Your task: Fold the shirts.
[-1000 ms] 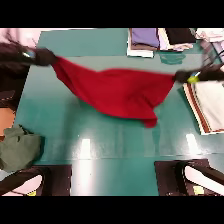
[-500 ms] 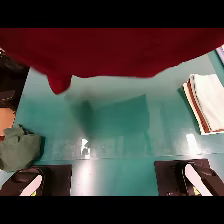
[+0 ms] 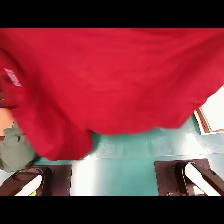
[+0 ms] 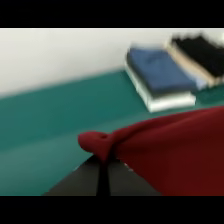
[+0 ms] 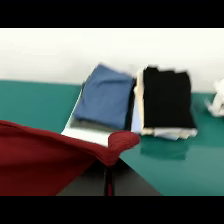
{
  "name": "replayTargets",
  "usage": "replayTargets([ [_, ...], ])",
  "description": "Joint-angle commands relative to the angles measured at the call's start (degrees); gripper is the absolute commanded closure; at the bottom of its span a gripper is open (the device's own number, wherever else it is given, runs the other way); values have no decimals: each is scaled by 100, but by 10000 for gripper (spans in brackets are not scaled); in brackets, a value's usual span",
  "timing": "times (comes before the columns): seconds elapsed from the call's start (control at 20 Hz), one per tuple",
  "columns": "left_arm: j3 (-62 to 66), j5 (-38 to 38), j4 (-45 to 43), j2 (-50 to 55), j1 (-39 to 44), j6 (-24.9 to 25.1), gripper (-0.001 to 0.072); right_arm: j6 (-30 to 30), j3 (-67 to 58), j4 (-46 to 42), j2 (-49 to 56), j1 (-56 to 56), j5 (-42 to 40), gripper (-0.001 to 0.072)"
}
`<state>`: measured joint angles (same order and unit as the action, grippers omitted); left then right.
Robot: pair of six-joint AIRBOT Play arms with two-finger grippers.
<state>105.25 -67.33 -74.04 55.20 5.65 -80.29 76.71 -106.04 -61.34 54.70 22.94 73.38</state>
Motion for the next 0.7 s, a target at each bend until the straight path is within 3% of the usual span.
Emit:
replayTargets([
  [0.0,-1005,-151,-24,1019,-4,-79,683,37,476,-323,898,-590,175,697],
  [0.15,-1786,472,-63,2065,-4,-63,682,162,1123,-1082,1878,-1189,33,697],
  [0.3,-1858,1182,-98,2973,-4,-72,682,310,1316,-1056,2833,-1423,-260,697],
  [0.45,-1858,1515,-59,3248,-39,-249,668,341,1316,-1021,3322,-1556,-457,696],
  [0.5,-1805,1497,-61,3248,-103,-247,379,341,1316,-1019,3386,-1591,-483,666],
  [0.55,-1716,1349,-52,3246,-201,-295,150,339,1316,-1023,3388,-1587,-487,459],
  [0.6,-1567,986,-50,3237,-354,-345,150,339,1316,-1021,3351,-1587,-466,343],
  [0.65,-1451,570,-48,3217,-505,-345,150,337,1316,-1023,3285,-1580,-378,344],
])
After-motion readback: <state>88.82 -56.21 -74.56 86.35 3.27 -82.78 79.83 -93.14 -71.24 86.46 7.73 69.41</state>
